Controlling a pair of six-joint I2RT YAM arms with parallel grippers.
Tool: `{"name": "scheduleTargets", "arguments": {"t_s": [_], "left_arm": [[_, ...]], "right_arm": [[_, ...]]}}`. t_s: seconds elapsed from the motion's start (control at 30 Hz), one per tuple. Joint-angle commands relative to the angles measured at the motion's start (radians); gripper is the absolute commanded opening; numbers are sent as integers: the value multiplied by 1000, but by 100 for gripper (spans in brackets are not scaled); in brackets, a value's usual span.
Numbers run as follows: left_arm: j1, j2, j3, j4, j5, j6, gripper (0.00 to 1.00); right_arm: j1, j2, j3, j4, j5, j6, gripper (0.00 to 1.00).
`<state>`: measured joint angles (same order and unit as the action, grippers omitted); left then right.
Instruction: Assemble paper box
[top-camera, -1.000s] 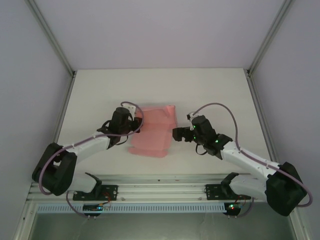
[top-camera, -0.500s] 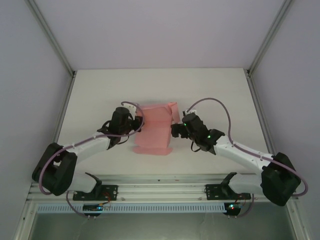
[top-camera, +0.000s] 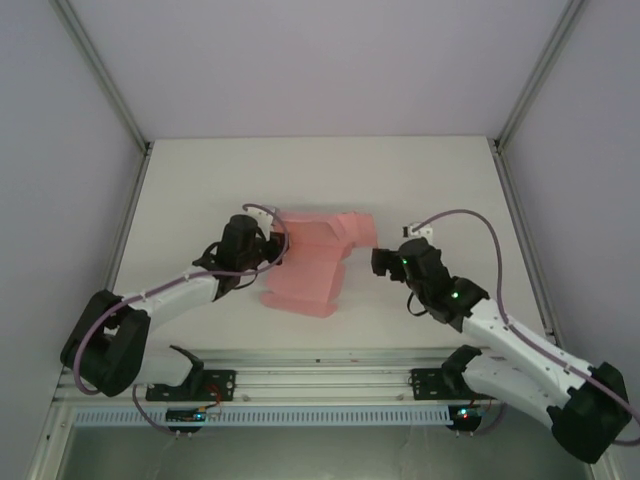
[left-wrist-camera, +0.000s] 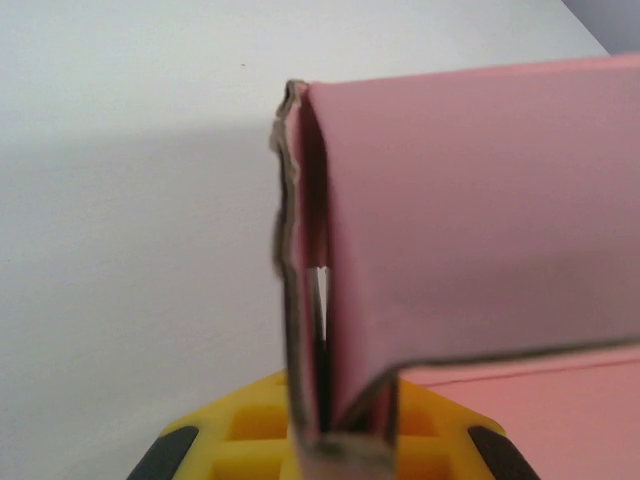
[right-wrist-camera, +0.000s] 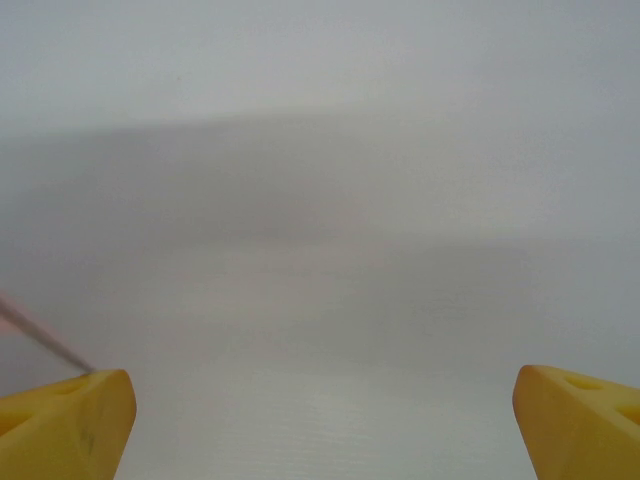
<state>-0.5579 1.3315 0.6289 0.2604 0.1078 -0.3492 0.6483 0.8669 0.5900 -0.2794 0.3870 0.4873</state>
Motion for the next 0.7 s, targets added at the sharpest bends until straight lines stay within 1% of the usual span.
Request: {"name": "scheduleTargets", "arguments": {"t_s": [0.0, 0.1, 0.17, 0.27, 0.37, 0.43, 0.67], "left_arm": [[-8, 3, -10, -35, 9, 32, 0], [-7, 11, 4, -53, -15, 24, 0], [-6, 14, 11, -62, -19, 28, 0], [-5, 27, 28, -83, -42, 22, 0], [-5, 41, 38, -92, -42, 19, 0], [-6, 46, 41, -87, -38, 19, 0], [-5, 52, 55, -99, -31, 22, 0]], "right_arm": [[-46, -66, -44, 57, -50, 36, 99], [-59, -114, -88, 137, -171, -27, 99], [-54, -140, -95, 181, -261, -122, 99], [-33, -166, -72, 159, -351, -172, 99], [-10, -138, -44, 126, -403, -204, 99], [13, -86, -27, 110, -416, -218, 99], [35, 169, 55, 62, -329, -224, 99]]}}
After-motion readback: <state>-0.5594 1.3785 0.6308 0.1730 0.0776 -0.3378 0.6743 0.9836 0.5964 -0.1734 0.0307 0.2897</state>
